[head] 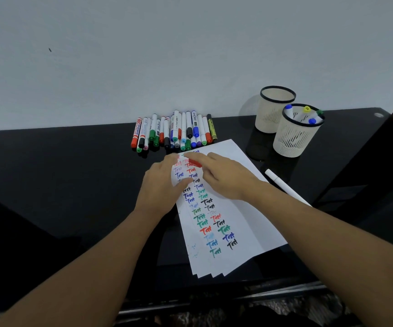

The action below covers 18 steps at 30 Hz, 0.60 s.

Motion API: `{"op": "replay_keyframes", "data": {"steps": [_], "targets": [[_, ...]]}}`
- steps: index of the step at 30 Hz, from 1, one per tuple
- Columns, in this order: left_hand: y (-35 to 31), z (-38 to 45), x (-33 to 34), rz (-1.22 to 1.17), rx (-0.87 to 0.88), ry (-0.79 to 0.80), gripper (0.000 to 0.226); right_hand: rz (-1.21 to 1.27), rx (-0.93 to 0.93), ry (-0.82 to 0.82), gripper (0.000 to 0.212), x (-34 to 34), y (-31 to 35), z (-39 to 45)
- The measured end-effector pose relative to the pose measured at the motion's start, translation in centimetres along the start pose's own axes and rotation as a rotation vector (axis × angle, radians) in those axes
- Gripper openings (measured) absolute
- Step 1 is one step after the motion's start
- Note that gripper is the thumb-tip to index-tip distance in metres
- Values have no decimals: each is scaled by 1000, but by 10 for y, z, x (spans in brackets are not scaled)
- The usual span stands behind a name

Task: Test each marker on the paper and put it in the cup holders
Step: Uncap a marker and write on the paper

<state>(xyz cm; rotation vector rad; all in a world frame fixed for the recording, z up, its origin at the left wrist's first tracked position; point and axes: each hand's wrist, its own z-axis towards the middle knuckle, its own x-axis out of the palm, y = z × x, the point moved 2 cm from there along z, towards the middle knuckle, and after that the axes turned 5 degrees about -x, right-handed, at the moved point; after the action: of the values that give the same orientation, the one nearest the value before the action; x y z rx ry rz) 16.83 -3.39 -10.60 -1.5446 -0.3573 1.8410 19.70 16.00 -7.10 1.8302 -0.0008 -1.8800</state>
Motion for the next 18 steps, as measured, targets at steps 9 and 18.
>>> {"op": "replay_keyframes", "data": {"steps": [9, 18], "targets": [[7, 4, 6, 127, 35, -12, 51, 64, 78, -33, 49, 0, -5, -5], [4, 3, 6, 146, 48, -19, 50, 85, 104, -95, 46, 3, -8, -13]]}}
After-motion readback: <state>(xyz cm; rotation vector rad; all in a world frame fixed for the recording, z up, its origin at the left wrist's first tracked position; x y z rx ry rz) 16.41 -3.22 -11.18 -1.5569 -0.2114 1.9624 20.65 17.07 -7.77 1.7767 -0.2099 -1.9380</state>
